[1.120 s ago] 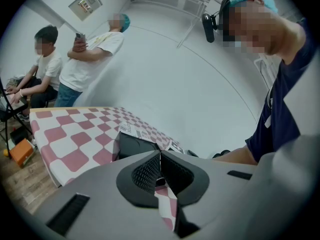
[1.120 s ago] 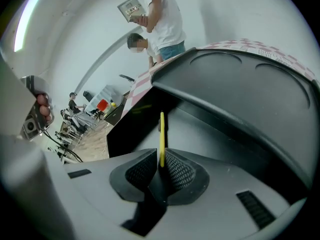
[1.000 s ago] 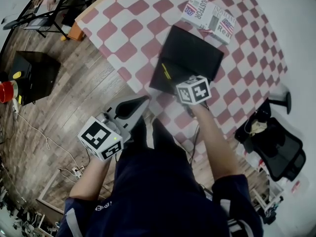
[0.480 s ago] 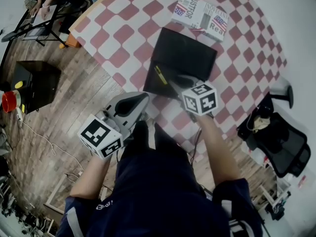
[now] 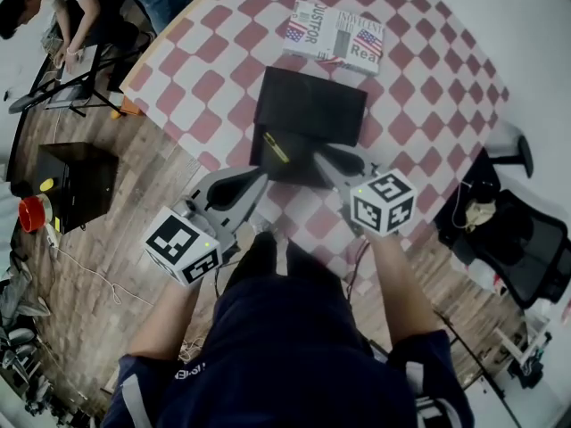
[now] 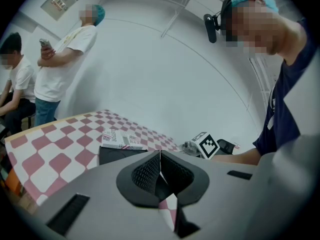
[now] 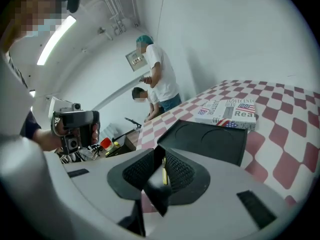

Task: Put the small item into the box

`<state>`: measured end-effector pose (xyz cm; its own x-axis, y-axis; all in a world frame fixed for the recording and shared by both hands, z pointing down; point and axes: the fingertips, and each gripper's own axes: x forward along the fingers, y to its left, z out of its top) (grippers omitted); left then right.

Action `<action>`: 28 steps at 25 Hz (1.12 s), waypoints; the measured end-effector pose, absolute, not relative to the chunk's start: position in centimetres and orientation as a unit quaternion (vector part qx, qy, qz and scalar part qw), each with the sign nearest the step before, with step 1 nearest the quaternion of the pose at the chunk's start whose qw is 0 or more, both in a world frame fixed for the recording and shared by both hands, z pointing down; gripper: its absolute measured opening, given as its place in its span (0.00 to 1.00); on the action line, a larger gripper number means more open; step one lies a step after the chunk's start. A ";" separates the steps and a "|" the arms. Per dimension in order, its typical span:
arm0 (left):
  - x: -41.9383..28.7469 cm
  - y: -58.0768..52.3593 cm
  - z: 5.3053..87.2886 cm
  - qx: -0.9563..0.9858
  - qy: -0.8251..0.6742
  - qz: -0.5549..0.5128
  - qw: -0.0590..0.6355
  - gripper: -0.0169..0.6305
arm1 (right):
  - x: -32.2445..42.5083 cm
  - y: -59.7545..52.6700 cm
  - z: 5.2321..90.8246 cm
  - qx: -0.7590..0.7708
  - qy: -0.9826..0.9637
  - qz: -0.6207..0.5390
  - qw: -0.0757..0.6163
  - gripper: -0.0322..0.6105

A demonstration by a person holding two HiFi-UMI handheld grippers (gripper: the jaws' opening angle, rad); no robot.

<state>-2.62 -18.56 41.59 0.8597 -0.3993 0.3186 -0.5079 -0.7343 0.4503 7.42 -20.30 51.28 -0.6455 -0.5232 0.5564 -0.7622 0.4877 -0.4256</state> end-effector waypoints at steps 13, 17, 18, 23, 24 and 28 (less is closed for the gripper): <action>1.4 -18.1 38.3 0.944 -0.210 0.113 0.228 0.08 | 10.2 -18.2 41.7 0.401 -0.872 0.271 0.081 0.10; 2.1 -17.7 37.6 0.947 -0.206 0.114 0.218 0.08 | 10.9 -17.4 40.2 0.408 -0.874 0.255 0.073 0.09; 2.2 -17.5 37.5 0.948 -0.204 0.114 0.217 0.08 | 11.1 -17.2 39.9 0.410 -0.873 0.253 0.072 0.09; 2.7 -16.7 36.6 0.950 -0.201 0.115 0.210 0.08 | 11.9 -16.2 38.4 0.421 -0.872 0.242 0.062 0.09; 2.8 -16.5 36.5 0.951 -0.200 0.114 0.208 0.08 | 12.1 -16.0 38.1 0.424 -0.871 0.240 0.060 0.08; 3.0 -16.0 35.9 0.952 -0.200 0.112 0.203 0.08 | 12.5 -15.3 37.3 0.429 -0.871 0.233 0.054 0.08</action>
